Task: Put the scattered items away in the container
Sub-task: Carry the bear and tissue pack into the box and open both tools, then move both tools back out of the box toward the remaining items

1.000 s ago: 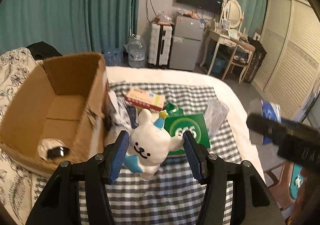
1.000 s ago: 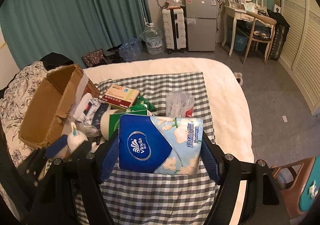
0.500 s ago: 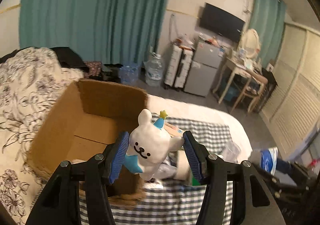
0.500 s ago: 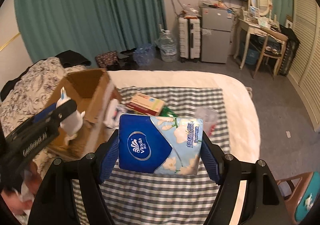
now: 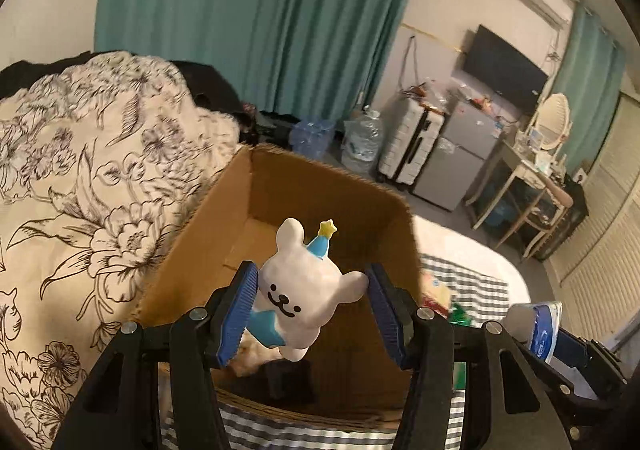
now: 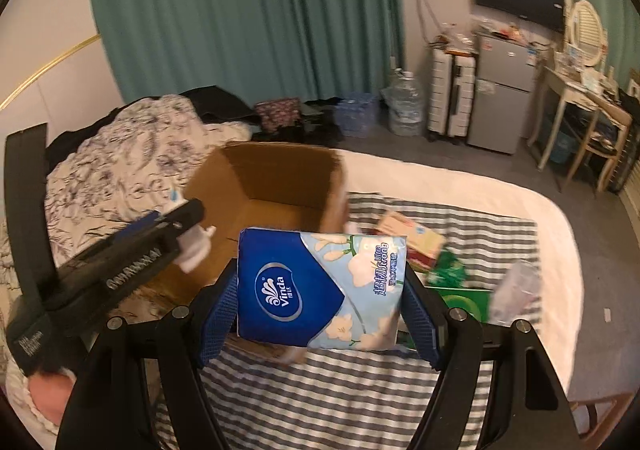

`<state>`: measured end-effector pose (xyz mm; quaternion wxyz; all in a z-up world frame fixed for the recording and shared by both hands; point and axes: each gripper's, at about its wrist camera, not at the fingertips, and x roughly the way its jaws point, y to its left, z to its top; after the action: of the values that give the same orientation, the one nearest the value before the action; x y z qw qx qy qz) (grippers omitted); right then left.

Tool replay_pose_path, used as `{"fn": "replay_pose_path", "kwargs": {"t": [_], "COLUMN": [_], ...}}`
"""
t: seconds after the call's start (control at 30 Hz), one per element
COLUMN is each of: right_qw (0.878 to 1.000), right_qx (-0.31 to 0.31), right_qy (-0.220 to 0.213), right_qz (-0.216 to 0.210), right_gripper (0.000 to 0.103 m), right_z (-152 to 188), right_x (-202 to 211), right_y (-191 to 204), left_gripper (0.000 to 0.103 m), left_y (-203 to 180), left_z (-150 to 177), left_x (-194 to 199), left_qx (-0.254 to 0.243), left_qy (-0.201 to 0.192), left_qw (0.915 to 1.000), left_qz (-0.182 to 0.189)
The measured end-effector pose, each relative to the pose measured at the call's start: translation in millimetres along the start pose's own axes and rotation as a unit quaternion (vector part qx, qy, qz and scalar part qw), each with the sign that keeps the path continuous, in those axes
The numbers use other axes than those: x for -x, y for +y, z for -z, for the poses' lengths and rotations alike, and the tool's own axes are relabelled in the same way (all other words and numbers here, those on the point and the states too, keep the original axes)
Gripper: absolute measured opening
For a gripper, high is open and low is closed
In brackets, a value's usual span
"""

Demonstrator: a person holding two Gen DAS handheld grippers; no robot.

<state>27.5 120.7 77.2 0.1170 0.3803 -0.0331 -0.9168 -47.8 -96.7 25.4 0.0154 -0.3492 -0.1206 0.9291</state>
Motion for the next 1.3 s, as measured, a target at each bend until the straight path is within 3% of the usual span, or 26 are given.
{"fn": "replay_pose_path", "kwargs": {"t": [0.23,0.3,0.4,0.6,0.87,1.07,1.3], "right_qw": [1.0,0.999,0.999,0.999,0.999,0.997,0.988], "right_qx": [-0.003,-0.003,-0.003,-0.024,-0.025,-0.015,-0.017], "right_qy": [0.028,0.036,0.044,0.034,0.022,0.015,0.009], "right_qz": [-0.012,-0.009,-0.009,-0.02,0.009,0.078,0.154], "right_gripper": [0.074,0.074,0.074,0.078,0.08,0.08,0.082], "right_z": [2,4,4,3,-1,-10,-2], "right_x": [-41,-53,-65,-76,-60,-23,25], "right_y": [24,27,29,28,13,-29,-86], "left_gripper": [0.06,0.08,0.092,0.092,0.092,0.092,0.092], "left_y": [29,34,39,40,32,3,-57], "left_z": [0,1,0,1,2,11,41], "left_x": [-22,-26,-27,-27,-26,-20,-8], "left_qx": [0.03,0.038,0.051,0.059,0.046,0.005,-0.068], "left_qy": [0.033,0.037,0.036,0.04,0.036,0.032,0.026], "left_qw": [0.9989,0.9983,0.9979,0.9971,0.9978,0.9994,0.9968], "left_qz": [-0.013,-0.024,-0.02,-0.029,-0.03,-0.015,0.033]}}
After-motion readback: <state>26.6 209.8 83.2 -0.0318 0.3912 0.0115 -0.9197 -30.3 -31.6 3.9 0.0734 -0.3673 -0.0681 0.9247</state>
